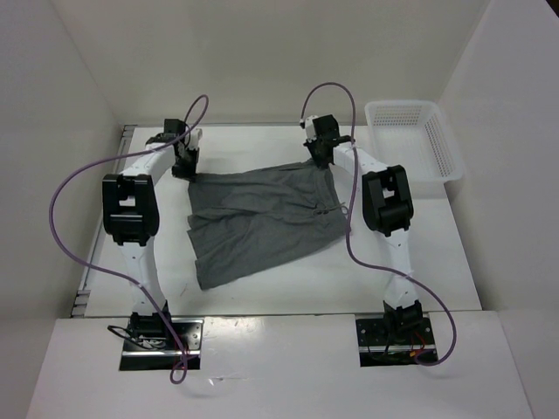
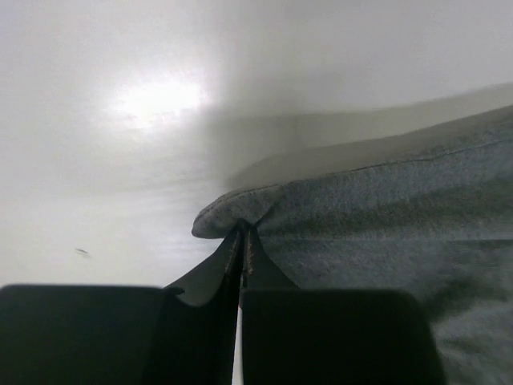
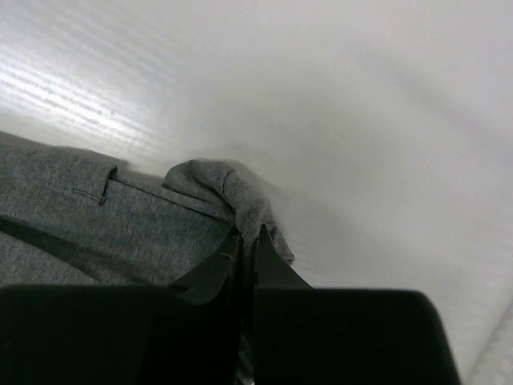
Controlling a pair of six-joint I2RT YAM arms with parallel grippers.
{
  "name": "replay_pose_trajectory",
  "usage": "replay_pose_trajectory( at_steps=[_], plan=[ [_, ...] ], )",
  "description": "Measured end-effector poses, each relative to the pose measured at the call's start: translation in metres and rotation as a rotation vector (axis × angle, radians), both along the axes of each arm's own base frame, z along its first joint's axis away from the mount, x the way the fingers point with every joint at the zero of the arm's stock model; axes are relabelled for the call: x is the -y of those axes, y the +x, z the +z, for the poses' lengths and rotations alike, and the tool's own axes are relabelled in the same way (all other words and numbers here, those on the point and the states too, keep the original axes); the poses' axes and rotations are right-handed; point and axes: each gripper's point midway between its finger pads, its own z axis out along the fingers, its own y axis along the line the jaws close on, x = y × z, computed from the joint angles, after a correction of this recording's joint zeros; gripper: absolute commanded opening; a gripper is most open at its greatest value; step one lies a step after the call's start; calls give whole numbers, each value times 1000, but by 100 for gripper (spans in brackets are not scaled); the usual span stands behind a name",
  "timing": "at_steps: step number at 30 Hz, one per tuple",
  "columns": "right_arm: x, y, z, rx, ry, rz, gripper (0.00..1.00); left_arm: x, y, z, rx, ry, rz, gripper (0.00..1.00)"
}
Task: Fold and stack the shorts
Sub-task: Fold the shorts
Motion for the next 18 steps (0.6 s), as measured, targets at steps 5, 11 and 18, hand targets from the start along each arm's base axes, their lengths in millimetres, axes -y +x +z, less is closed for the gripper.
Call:
replay_pose_trajectory(
  at_steps=[5,11,18],
  plan=[
    [2,10,33,67,9,-36,0,-3,46,80,214,53,18,0],
    [-2,-8,128,181,71,21,0,15,14,175,427,109,17,0],
    [5,-73,204,261,69,160,0,44,-76,155,348,156,-59,0]
  ],
)
